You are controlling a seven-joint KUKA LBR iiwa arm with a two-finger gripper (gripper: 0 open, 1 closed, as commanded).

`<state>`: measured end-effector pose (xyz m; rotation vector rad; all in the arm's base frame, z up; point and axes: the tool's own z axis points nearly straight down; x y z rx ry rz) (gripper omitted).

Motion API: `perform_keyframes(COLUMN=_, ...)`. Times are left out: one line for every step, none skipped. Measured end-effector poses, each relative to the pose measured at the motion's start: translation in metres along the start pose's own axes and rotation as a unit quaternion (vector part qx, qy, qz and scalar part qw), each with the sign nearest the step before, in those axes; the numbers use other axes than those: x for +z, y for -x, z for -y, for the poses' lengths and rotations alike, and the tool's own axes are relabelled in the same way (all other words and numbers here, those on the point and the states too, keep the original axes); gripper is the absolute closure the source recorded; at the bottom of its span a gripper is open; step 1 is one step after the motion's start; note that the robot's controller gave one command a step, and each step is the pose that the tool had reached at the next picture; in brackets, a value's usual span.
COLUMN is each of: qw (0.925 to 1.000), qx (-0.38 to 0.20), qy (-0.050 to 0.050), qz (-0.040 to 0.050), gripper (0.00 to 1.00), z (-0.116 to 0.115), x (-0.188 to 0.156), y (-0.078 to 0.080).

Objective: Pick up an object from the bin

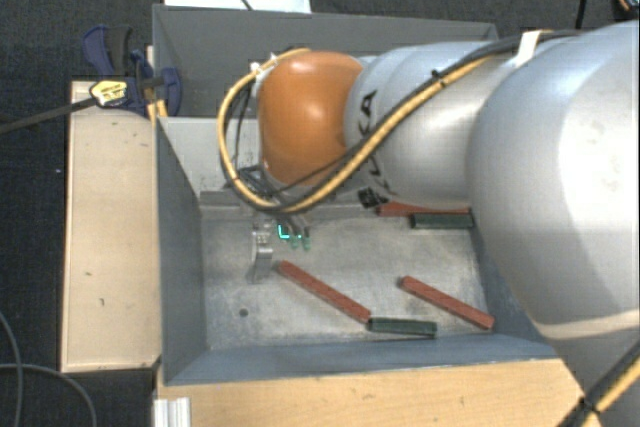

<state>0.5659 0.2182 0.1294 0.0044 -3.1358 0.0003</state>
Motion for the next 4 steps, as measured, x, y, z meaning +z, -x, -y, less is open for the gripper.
perform_keyframes(qw=0.9995, qx=-0.032, qy=-0.002, qz=-0.0007, gripper=0.0, z=0.056, x=0.063, y=-0.032)
perform_keyframes(qw=0.9902, qx=-0.139, qy=-0.001, qz=0.0023, gripper=0.0, z=0.113, x=0.06, y=-0.051)
perform_keyframes(qw=0.9906, qx=-0.137, qy=0.0, qz=0.0026, gripper=1.0, z=0.11, x=0.059, y=-0.051)
perform_keyframes(qw=0.9815, qx=-0.191, qy=-0.001, qz=0.0087, gripper=1.0, z=0.128, x=-0.102, y=-0.04)
